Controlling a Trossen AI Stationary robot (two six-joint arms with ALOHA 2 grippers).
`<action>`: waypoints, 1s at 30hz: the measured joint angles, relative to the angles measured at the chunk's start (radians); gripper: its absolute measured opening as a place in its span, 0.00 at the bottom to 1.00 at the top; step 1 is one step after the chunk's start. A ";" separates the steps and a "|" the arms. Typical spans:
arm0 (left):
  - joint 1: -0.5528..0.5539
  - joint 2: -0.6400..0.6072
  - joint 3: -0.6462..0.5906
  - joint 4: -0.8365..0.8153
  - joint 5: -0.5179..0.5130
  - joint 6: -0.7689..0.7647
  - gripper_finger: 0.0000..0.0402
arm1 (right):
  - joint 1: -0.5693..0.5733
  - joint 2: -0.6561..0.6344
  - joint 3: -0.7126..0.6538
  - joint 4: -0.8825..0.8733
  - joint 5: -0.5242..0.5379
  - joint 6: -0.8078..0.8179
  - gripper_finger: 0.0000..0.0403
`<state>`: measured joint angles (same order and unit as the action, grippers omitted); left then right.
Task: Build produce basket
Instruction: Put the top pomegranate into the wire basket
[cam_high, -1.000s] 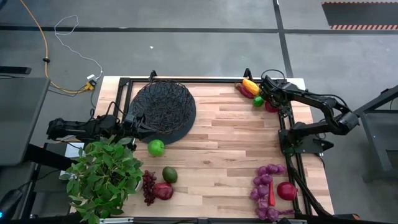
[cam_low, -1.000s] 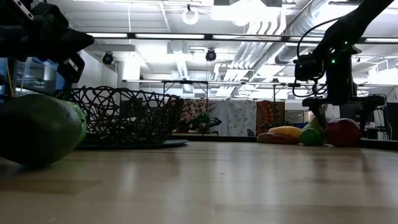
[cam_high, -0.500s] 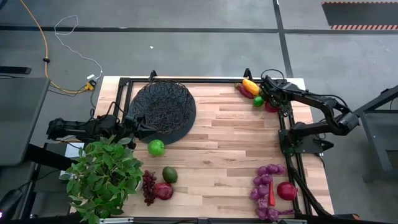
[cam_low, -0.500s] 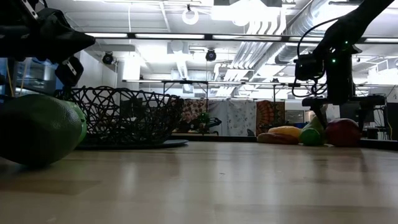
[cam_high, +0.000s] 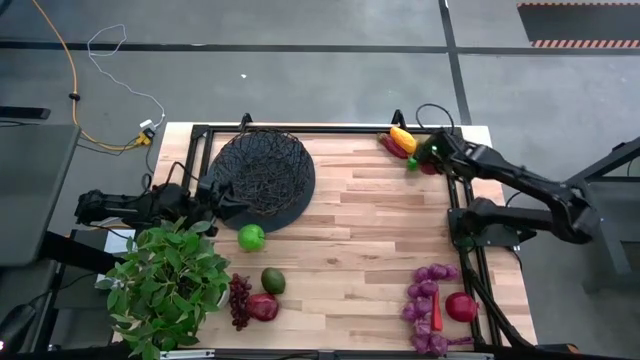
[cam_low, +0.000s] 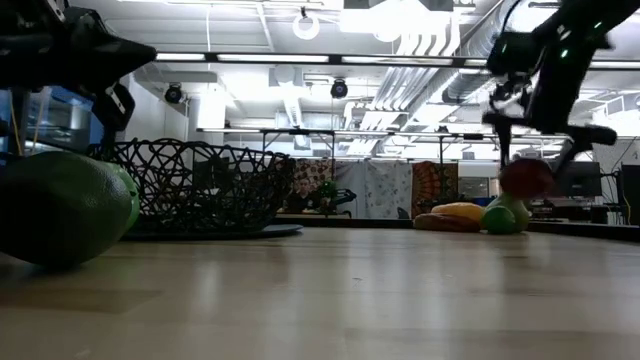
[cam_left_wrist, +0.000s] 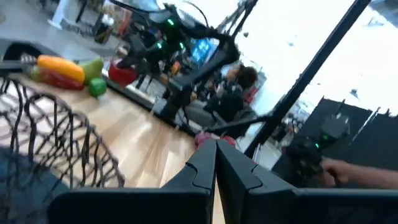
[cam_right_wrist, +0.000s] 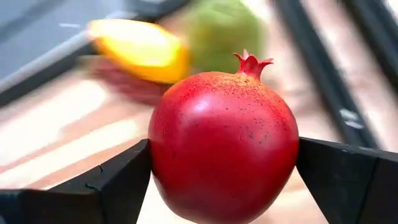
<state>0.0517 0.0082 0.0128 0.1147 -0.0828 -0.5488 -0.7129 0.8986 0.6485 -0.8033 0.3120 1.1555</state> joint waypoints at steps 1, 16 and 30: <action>0.000 0.000 0.000 0.016 -0.007 -0.001 0.00 | 0.025 -0.039 0.001 0.026 0.002 -0.023 0.83; 0.000 0.131 0.127 0.095 -0.182 -0.140 0.06 | 0.259 -0.338 0.003 0.656 -0.177 -0.480 0.83; 0.000 0.762 0.601 0.092 -0.170 0.095 0.31 | 0.393 -0.258 0.003 0.902 -0.393 -0.641 0.83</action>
<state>0.0513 0.7700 0.6138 0.2066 -0.2527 -0.4534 -0.3196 0.6406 0.6518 0.0990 -0.0808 0.5148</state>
